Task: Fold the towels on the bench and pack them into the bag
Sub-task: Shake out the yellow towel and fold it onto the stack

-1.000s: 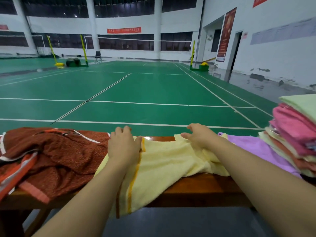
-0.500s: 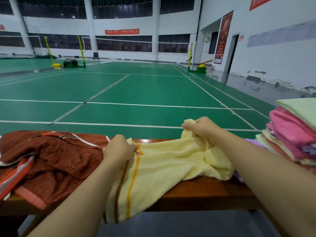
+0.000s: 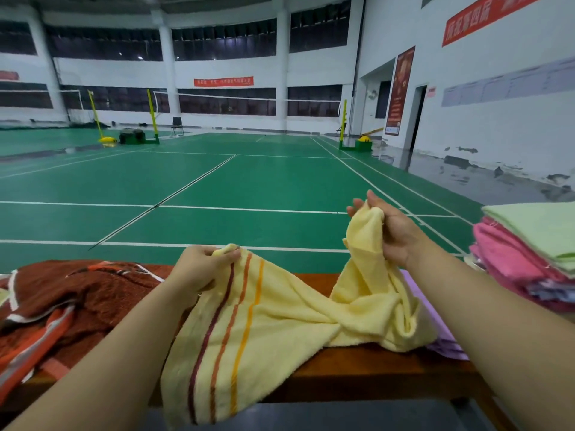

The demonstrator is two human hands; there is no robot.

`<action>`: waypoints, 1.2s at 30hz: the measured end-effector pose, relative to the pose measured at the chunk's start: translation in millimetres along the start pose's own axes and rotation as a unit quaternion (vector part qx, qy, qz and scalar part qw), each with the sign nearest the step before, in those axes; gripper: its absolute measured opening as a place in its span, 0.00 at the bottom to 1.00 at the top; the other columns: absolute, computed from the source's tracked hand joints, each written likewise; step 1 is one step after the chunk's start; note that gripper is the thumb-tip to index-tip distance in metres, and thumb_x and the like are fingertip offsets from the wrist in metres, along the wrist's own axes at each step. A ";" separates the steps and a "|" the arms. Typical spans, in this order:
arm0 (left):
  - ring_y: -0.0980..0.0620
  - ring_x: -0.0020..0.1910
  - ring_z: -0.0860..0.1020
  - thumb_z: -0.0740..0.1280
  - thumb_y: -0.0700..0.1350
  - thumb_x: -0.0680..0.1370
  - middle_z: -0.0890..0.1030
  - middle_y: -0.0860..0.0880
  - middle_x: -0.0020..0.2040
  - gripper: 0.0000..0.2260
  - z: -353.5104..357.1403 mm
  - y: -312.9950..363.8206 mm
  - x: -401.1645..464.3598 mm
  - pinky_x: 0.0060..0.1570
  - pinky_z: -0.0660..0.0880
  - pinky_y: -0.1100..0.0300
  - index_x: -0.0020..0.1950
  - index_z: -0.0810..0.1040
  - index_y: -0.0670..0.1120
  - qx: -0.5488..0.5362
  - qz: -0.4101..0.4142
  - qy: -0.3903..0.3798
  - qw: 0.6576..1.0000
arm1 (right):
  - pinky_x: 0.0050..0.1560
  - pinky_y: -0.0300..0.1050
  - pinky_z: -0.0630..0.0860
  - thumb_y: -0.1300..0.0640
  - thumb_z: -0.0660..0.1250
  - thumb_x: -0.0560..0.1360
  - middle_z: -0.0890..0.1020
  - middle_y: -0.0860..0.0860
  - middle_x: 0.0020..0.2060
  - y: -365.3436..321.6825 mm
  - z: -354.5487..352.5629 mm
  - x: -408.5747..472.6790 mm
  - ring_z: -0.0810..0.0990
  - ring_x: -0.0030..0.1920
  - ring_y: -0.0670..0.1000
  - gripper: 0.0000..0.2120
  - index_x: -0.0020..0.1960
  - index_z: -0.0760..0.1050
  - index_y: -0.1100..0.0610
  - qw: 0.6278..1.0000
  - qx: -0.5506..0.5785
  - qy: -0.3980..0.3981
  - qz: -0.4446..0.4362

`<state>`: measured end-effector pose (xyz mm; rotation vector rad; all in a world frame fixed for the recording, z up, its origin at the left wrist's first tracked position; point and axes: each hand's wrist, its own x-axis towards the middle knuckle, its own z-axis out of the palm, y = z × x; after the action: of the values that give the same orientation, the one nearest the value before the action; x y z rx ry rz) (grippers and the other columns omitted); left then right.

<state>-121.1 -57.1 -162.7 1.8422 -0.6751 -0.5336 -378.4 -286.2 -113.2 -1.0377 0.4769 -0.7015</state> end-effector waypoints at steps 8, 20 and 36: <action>0.45 0.51 0.85 0.77 0.49 0.74 0.83 0.42 0.54 0.16 -13.4 16.4 0.2 0.50 0.84 0.52 0.53 0.83 0.38 -0.201 -0.012 0.008 0.979 | 0.47 0.46 0.83 0.49 0.72 0.77 0.82 0.54 0.39 -3.9 7.2 -0.1 0.83 0.42 0.53 0.14 0.46 0.78 0.61 0.991 -0.104 0.049 -0.069; 0.44 0.49 0.84 0.74 0.60 0.74 0.85 0.46 0.48 0.20 -85.4 16.2 31.8 0.58 0.80 0.49 0.55 0.84 0.45 -0.133 0.054 0.269 0.952 | 0.45 0.50 0.75 0.41 0.78 0.69 0.84 0.55 0.40 -48.5 -41.4 -12.4 0.81 0.43 0.56 0.19 0.41 0.82 0.58 0.781 -0.530 0.280 -0.175; 0.40 0.60 0.80 0.72 0.64 0.72 0.82 0.43 0.62 0.31 -157.3 -11.0 36.3 0.65 0.75 0.46 0.67 0.80 0.45 -0.180 0.007 0.346 0.921 | 0.40 0.50 0.72 0.38 0.68 0.77 0.80 0.60 0.35 -69.4 -90.2 -32.2 0.80 0.41 0.62 0.26 0.35 0.77 0.61 0.726 -0.545 0.385 -0.168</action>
<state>8.8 29.5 -120.2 1.5237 -0.0957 0.0301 -480.8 -340.6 -89.6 -1.9571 1.5894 -1.2310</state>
